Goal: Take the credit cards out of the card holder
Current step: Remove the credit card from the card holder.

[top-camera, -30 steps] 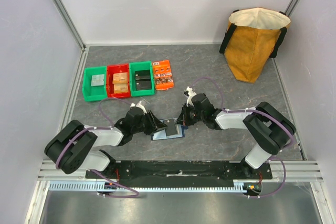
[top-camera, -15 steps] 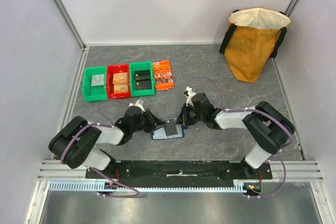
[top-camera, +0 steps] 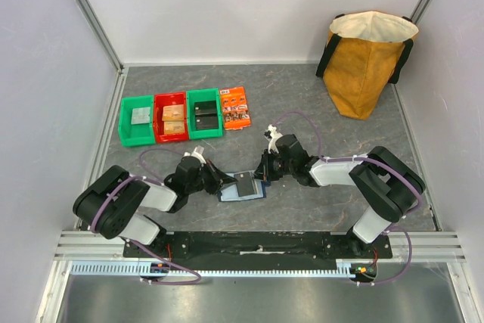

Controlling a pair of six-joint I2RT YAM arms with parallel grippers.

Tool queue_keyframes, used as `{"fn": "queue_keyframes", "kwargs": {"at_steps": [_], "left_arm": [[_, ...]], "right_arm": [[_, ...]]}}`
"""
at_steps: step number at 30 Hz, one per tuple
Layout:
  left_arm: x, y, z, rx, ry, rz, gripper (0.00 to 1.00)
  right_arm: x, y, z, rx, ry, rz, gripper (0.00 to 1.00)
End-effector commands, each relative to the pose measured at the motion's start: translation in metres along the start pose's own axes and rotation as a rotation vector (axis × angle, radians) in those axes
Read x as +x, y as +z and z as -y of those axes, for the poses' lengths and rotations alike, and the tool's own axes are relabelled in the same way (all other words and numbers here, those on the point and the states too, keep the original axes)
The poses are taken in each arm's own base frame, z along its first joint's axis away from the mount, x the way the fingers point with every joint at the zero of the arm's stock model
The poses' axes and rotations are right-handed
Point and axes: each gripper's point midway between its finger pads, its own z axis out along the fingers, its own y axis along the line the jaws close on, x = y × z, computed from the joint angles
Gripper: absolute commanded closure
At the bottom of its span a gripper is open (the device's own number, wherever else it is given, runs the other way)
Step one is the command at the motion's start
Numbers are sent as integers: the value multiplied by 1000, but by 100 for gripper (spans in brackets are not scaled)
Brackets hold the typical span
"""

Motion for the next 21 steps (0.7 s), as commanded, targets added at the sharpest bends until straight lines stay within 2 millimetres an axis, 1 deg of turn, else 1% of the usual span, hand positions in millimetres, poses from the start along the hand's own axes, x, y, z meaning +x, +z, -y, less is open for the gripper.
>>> {"fn": "queue_keyframes", "kwargs": {"at_steps": [1,5,7,10,12,17,19,21], "left_arm": [[1,-6,0,24,-23,0,98],[2,-9,-2,12,-3,-3,98],[2,-10,-5,0,4,-1,98],[1,-10,-3,2,17,2,98],[0,-10,-1,2,26,3,98],[-1,-10,0,1,33,1,98],[-1,-9,1,3,35,0,98],[-1,-9,1,2,37,-1,98]], "right_arm": [[62,-8,61,227,19,-188,100],[64,-7,63,230,23,-196,100],[62,-8,61,225,19,-191,100],[56,-9,56,212,9,-175,100],[46,-12,44,172,-8,-148,99],[13,-18,11,72,-67,-71,94],[6,-18,0,27,-78,-61,94],[4,-16,-10,-19,-83,-66,94]]}}
